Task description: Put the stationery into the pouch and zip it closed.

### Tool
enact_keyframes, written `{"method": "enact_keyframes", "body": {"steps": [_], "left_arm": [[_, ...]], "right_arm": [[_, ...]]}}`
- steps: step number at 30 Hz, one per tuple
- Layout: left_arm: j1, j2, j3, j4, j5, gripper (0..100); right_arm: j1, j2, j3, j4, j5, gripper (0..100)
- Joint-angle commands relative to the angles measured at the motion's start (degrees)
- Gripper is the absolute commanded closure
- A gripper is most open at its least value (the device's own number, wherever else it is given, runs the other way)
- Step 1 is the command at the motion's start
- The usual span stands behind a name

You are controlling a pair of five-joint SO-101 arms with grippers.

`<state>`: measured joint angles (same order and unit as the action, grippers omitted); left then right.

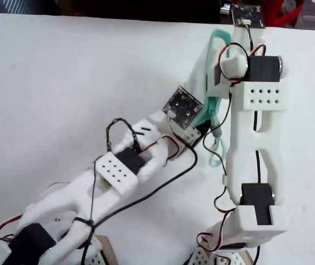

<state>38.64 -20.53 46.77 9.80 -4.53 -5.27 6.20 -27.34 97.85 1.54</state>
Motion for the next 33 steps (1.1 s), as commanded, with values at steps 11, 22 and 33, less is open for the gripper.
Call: {"method": "enact_keyframes", "body": {"steps": [11, 22, 33], "left_arm": [[-0.84, -2.51, 0.70, -9.14, -4.75, 82], [-7.78, -2.59, 1.32, -12.84, 4.40, 85], [-7.52, -12.79, 8.79, -13.19, 3.96, 90]], "right_arm": [[-1.63, -0.04, -0.44, 0.48, 4.57, 88.2], [-1.80, -5.85, -0.62, 0.57, 4.57, 88.5], [-2.15, -6.64, -8.88, 0.57, 0.88, 88.2]]}}
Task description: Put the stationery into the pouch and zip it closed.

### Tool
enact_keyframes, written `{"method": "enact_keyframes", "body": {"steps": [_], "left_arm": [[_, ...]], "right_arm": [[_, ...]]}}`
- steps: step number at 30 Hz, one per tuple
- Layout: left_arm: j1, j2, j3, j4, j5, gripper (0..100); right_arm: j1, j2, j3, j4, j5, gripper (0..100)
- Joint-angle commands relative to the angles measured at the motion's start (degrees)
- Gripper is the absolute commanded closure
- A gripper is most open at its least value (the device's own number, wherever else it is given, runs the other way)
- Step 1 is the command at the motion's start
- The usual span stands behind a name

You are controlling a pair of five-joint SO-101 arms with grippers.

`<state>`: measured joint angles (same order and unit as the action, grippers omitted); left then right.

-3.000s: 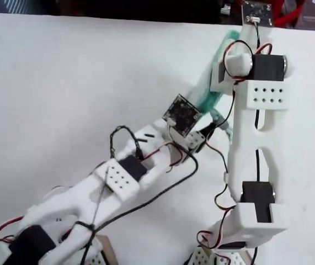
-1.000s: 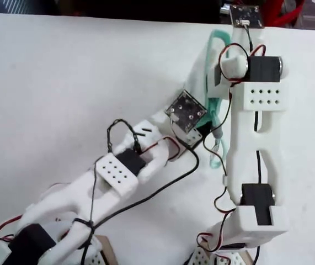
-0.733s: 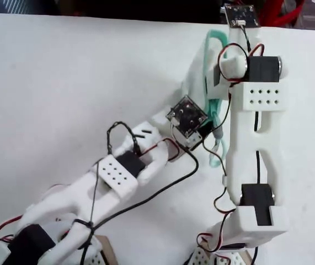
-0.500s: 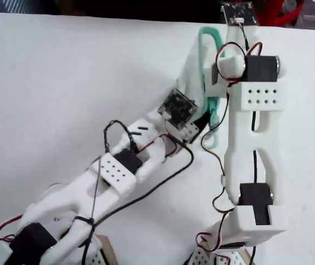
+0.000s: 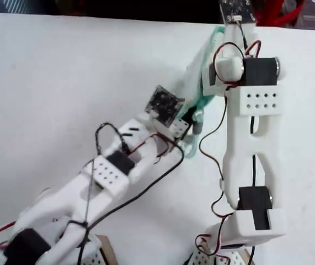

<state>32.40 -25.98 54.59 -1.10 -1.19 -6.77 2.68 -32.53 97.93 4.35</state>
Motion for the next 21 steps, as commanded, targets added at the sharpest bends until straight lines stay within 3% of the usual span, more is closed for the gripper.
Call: {"method": "enact_keyframes", "body": {"steps": [1, 8, 17, 21], "left_arm": [[-0.84, -9.63, 2.20, -2.37, 0.62, 89], [0.04, -19.56, 7.65, -2.37, 0.62, 89], [3.21, -14.73, 7.74, -4.75, 0.70, 85], [6.81, -14.29, 9.23, -4.48, 0.53, 87]], "right_arm": [[-0.66, -3.30, -3.96, 0.48, -2.37, 88.3], [-2.77, -0.84, -3.78, 0.48, -2.90, 88.6], [-3.56, -6.46, -3.69, 0.57, -7.21, 88.9], [-3.56, -5.85, -3.69, 0.57, -6.86, 97.4]]}}
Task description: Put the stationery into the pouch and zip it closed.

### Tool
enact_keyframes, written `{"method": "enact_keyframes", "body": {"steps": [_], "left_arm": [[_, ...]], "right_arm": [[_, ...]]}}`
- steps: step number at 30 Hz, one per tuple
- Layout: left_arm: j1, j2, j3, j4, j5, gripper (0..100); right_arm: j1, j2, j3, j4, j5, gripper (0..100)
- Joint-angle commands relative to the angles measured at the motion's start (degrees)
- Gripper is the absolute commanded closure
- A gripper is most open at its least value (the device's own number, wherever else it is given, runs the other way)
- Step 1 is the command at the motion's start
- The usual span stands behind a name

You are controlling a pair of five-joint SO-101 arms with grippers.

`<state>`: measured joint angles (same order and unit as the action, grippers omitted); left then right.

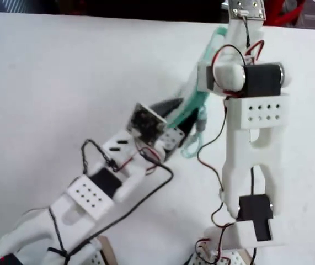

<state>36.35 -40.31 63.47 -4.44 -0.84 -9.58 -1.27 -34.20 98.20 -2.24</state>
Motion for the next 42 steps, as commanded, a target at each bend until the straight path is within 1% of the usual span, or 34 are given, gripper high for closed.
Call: {"method": "enact_keyframes", "body": {"steps": [1, 2, 4, 7, 10, 13, 15, 16, 18, 23, 28, 30, 31, 33, 35, 37, 39, 40, 42], "left_arm": [[3.82, 0.04, 0.97, -1.14, 0.18, 87], [4.79, 0.04, 1.41, -1.14, 0.09, 88], [5.85, 0.04, 1.93, -1.32, -2.55, 88], [5.41, 0.48, 1.23, -1.58, -5.71, 87], [1.89, 0.57, -0.18, -1.58, -5.63, 87], [-1.45, 0.57, -1.49, -1.14, -1.49, 87], [-2.24, 0.57, -1.85, 0.35, 0.00, 83], [-2.07, 0.57, -2.11, 2.73, -1.41, 81], [-1.36, 0.66, -4.13, 6.77, -5.10, 80], [-1.19, -0.57, -6.95, 16.09, -5.80, 81], [-1.27, -9.19, -6.77, 32.18, -5.45, 81], [-3.21, -13.76, -7.03, 38.24, -5.36, 81], [-4.88, -15.87, -7.03, 40.00, -5.01, 81], [-7.78, -19.30, -6.77, 41.76, 0.00, 81], [-11.30, -21.32, -6.77, 42.64, 8.35, 81], [-13.93, -21.85, -6.86, 43.08, 14.95, 81], [-14.29, -21.85, -6.77, 44.04, 17.67, 80], [-14.29, -22.02, -6.95, 46.15, 18.20, 79], [-14.46, -21.85, -6.95, 50.02, 19.25, 73]], "right_arm": [[-0.75, -1.45, -2.02, 0.31, -0.26, 98.4], [-0.75, -0.92, -2.11, 0.31, -0.26, 97.9], [-0.75, 0.04, -2.11, 0.31, -0.26, 97.5], [-0.66, 1.01, -2.02, 0.31, -0.26, 97.6], [-0.57, 0.84, -2.02, 0.31, -0.26, 97.6], [-0.48, 0.84, -2.11, 0.31, -0.26, 97.6], [-0.48, 0.84, -2.11, 0.31, -0.18, 97.6], [-0.48, 0.84, -2.11, 0.31, -0.18, 97.6], [-0.48, 0.84, -2.11, 0.31, -0.09, 97.6], [-0.22, 1.45, -2.11, 0.31, 2.81, 97.6], [1.98, 1.19, -2.37, 0.31, 2.90, 97.5], [2.33, 1.36, -2.37, 0.31, 2.90, 97.5], [2.33, 1.36, -2.20, 0.31, 2.90, 97.5], [2.33, 1.45, -2.11, 0.31, 2.90, 97.4], [2.33, 1.45, -2.11, 0.31, 2.81, 97.4], [1.89, 1.45, -2.11, 0.31, 2.64, 97.4], [1.80, 1.45, -2.11, 0.31, 2.64, 97.4], [1.80, 1.45, -2.11, 0.31, 2.64, 97.5], [1.80, 1.45, -2.11, 0.31, 2.64, 97.5]]}}
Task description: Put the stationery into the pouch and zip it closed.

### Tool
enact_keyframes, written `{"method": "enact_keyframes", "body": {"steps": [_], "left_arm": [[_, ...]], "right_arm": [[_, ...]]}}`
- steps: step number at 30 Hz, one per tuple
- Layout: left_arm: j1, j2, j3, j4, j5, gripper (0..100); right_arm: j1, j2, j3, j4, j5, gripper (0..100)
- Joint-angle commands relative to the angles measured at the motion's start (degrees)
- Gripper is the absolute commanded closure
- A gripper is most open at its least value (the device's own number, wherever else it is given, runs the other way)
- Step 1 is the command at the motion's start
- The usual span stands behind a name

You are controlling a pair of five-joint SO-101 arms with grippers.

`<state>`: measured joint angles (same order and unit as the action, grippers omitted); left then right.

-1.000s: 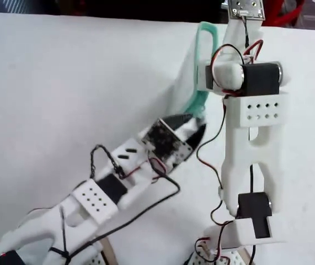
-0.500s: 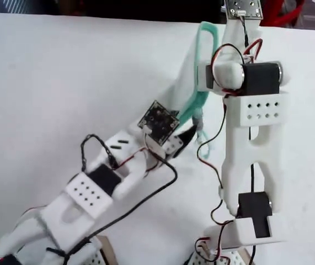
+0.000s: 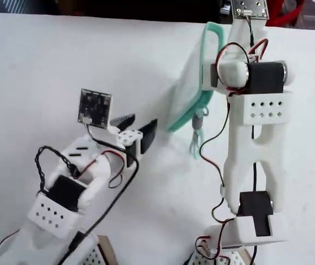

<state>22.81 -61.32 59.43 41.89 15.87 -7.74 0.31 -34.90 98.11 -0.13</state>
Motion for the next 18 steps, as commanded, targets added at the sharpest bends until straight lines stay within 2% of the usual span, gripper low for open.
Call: {"method": "enact_keyframes", "body": {"steps": [1, 3, 5, 9, 12, 18], "left_arm": [[-1.10, -0.75, -2.55, 3.87, 2.99, 70], [-1.10, -0.75, -0.26, 2.02, 2.29, 64], [-0.84, -0.75, 3.60, -3.43, -1.93, 60], [0.92, -0.66, 14.07, -22.42, -14.68, 62], [1.98, -0.66, 19.16, -32.70, -20.13, 63], [0.13, 0.13, 18.99, -34.46, -22.86, 63]], "right_arm": [[-0.04, -0.13, -1.41, 0.40, 0.53, 97.5], [-0.04, -0.31, -1.41, 0.48, 0.44, 97.5], [-0.04, -0.66, -1.32, 0.57, -2.11, 97.2], [-0.75, -0.31, -1.32, 0.75, -4.40, 97.1], [-2.68, -0.13, -1.32, 0.75, -4.48, 97.1], [-5.49, -0.22, -1.32, 0.75, -4.40, 97.1]]}}
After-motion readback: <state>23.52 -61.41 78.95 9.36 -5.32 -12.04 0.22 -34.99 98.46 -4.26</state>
